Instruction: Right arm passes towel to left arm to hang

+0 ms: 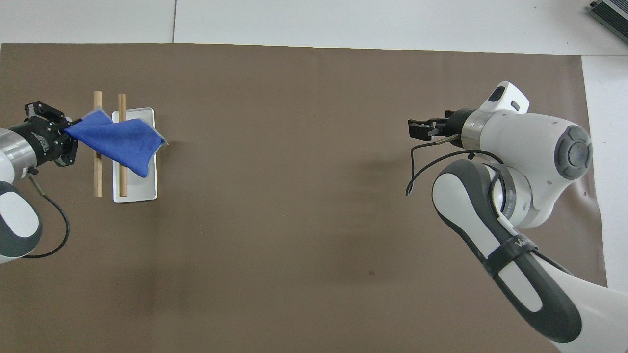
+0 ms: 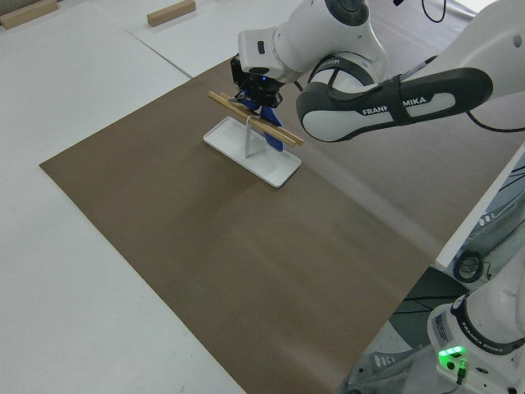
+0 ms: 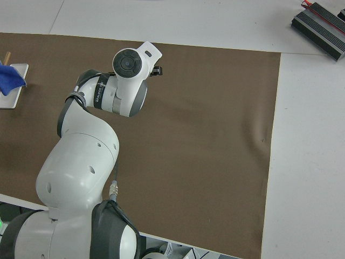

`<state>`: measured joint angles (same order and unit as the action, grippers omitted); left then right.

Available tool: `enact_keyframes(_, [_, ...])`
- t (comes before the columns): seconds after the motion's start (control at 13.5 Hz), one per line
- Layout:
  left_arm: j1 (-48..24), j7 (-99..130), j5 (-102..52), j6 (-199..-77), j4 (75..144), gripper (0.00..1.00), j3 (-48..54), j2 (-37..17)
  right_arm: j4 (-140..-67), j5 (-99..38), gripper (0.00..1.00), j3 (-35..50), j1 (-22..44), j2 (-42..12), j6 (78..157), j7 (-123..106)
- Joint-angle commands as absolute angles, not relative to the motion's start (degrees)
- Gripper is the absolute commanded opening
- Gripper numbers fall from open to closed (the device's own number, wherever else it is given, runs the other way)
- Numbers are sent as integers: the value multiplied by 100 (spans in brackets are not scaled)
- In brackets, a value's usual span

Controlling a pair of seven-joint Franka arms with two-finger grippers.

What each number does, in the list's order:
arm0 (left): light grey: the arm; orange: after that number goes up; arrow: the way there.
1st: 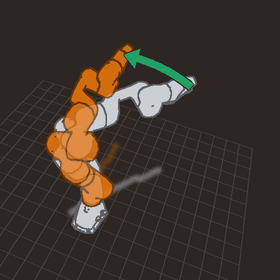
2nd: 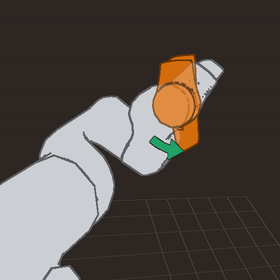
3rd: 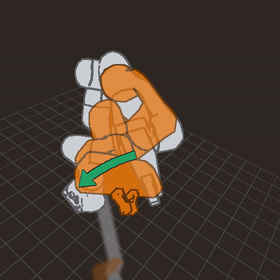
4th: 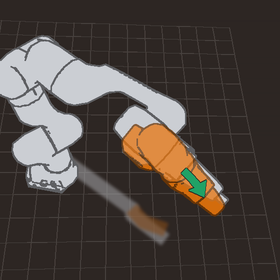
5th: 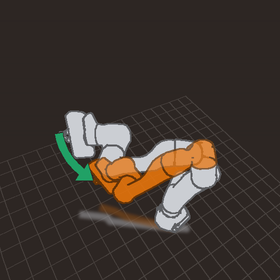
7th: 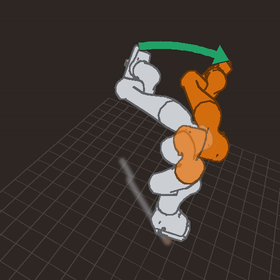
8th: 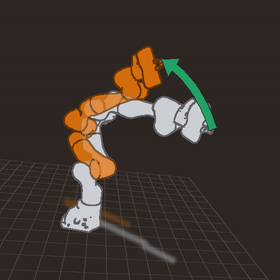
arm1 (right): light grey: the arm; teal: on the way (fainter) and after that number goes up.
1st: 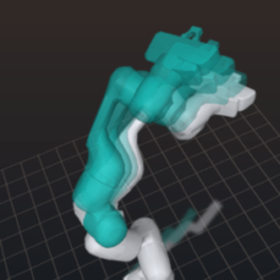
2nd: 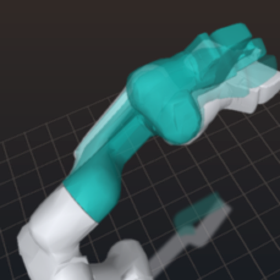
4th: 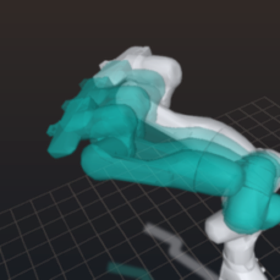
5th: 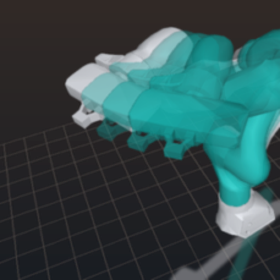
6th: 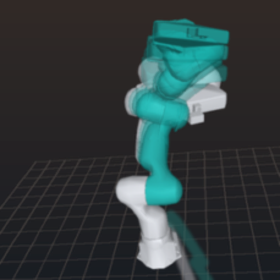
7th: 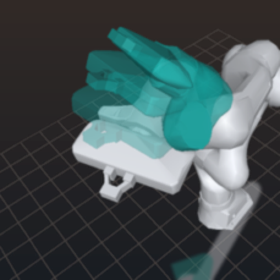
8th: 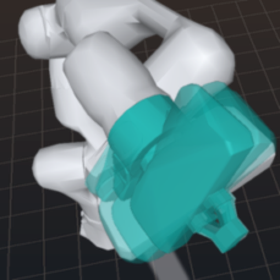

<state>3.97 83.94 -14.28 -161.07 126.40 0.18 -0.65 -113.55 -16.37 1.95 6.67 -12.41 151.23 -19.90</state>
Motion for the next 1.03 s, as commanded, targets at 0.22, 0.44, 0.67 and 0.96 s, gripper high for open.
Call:
enact_keyframes(0.22, [369,7815,-1494,-16365,12489,0,-281,-193,-10487,58,100,79,290,-1011,13178,-1269])
enact_keyframes(0.44, [422,7707,-1494,-16435,12735,0,-281,-228,-10047,896,100,123,342,-783,11992,144])
enact_keyframes(0.67, [510,7665,-1494,-16506,13076,0,-386,-167,-9757,792,100,149,308,-581,11322,798])
enact_keyframes(0.96, [501,7576,-1494,-16523,13219,0,-633,-123,-9458,-165,100,-9,124,-238,10382,1361])
